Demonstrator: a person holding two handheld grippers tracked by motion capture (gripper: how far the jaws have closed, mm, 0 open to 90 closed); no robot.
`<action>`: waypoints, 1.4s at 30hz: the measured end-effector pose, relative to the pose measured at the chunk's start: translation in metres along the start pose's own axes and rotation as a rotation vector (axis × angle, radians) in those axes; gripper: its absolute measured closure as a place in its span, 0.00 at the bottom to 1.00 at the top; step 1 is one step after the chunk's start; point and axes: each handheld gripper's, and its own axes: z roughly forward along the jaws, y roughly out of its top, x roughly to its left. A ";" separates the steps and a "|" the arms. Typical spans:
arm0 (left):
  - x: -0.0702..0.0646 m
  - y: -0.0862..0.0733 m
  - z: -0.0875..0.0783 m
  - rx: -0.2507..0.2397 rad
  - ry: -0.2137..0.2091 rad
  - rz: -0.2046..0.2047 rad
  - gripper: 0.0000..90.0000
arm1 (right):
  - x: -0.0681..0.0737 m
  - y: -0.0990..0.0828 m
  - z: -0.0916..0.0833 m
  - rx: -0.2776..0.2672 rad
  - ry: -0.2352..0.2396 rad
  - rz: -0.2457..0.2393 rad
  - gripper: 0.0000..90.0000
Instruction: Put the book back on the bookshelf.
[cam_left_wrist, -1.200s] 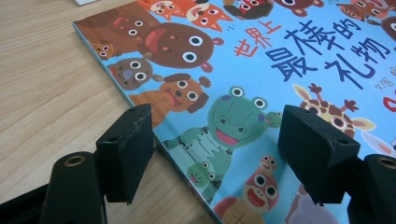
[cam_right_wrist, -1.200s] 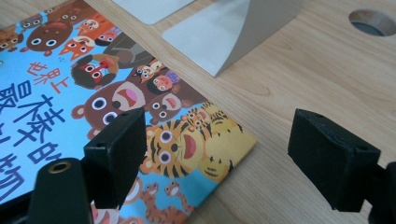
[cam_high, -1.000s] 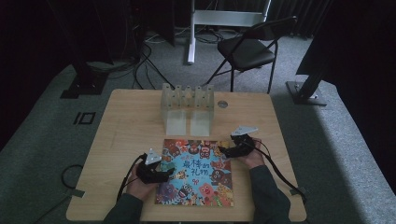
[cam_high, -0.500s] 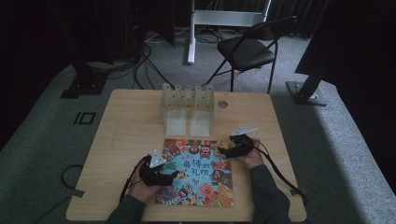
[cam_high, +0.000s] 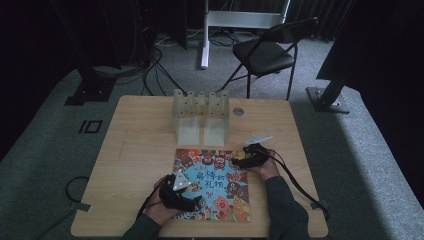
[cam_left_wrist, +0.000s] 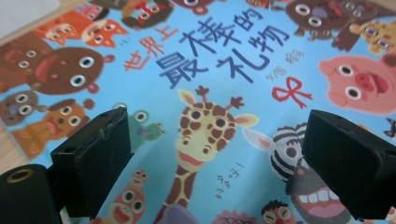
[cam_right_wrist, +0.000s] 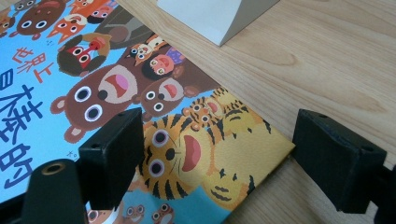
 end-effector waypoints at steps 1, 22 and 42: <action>-0.001 -0.001 0.001 0.004 -0.002 0.000 0.15 | 0.000 0.000 0.000 0.000 0.002 0.002 0.19; -0.058 0.006 -0.003 -0.013 -0.051 0.191 0.01 | -0.001 0.007 -0.015 -0.083 0.049 0.063 0.20; -0.081 0.027 0.012 -0.041 -0.011 0.291 0.00 | 0.006 0.029 -0.041 -0.180 0.083 0.055 0.20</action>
